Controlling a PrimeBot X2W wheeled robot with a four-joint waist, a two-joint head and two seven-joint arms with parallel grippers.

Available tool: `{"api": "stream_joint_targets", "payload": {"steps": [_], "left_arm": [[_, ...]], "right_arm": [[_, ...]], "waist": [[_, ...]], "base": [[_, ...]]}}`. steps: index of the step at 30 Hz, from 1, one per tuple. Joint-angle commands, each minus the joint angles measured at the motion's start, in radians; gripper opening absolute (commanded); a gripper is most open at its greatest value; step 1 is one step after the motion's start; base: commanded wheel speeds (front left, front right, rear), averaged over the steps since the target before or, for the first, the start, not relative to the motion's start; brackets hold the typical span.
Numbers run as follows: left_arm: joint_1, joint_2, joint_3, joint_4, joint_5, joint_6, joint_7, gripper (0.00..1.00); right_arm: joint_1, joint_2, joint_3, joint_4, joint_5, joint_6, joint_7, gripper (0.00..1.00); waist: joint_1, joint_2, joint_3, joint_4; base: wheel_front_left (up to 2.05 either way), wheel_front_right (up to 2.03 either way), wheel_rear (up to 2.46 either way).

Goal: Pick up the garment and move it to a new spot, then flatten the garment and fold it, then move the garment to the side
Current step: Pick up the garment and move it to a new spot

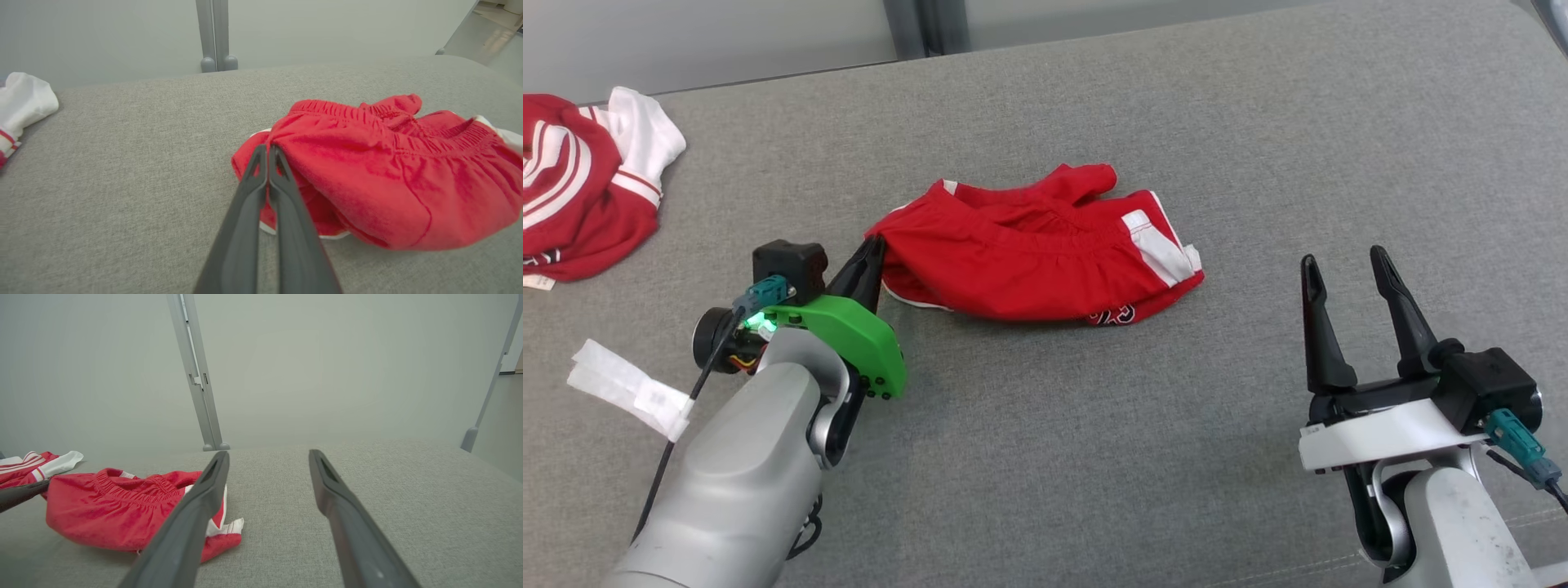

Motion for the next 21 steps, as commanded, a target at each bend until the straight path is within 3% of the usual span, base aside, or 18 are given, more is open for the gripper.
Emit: {"api": "stream_joint_targets", "payload": {"steps": [1, 2, 4, 21], "left_arm": [[0.02, 0.004, 0.012, 0.008, -0.001, -0.003, -0.008, 0.06], [0.024, 0.002, 0.019, 0.01, 0.007, -0.005, -0.009, 0.42], [0.034, 0.0, 0.042, -0.002, 0.02, -0.006, -0.008, 1.0], [0.244, -0.014, 0.268, -0.267, 0.229, -0.01, -0.007, 1.0]], "right_arm": [[0.004, -0.002, 0.0, 0.002, -0.009, 0.0, -0.003, 1.0], [0.007, -0.002, 0.001, 0.003, -0.012, 0.0, -0.003, 1.0], [0.01, -0.002, 0.004, 0.005, -0.015, 0.0, -0.003, 1.0], [0.061, -0.002, 0.014, 0.02, -0.036, 0.0, -0.003, 1.0]], "waist": [[0.0, -0.0001, -0.007, 0.01], [0.0, -0.0001, -0.011, 0.015], [0.0, -0.0001, -0.018, 0.023], [0.0, -0.0001, -0.116, 0.078]], "base": [[0.0, 0.0, 0.0], [0.0, 0.0, 0.0], [0.0, 0.0, 0.0], [0.0, 0.0, 0.0]]}}
